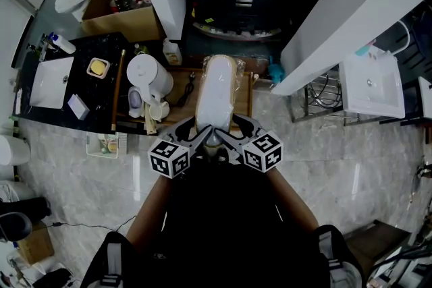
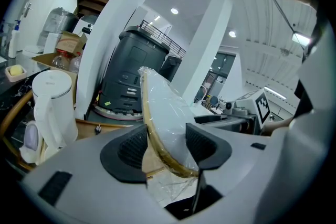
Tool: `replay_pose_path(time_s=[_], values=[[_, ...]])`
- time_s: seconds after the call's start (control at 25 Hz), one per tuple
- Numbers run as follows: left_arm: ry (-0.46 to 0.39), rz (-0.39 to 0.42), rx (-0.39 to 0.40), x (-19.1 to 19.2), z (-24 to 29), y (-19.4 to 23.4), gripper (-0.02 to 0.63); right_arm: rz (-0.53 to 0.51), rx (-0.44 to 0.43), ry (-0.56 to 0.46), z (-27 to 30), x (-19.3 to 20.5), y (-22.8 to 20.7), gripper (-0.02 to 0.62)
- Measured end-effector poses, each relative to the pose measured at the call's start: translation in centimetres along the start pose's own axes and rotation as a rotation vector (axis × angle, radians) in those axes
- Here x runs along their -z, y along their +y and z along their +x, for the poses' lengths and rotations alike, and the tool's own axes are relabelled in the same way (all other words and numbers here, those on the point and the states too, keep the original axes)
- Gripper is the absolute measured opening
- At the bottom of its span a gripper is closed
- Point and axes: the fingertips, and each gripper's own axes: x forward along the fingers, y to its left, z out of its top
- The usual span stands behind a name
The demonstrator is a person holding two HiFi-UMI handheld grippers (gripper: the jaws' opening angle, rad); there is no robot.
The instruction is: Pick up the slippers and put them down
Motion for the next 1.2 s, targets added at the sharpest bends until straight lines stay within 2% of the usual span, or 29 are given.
replay_pose_path(time_s=[1.2], values=[[0.083,-0.038,0.036,0.5,0.8,3.1,0.232,0.073,0.023,0.044,2.9,0.8,-0.9,0.299]])
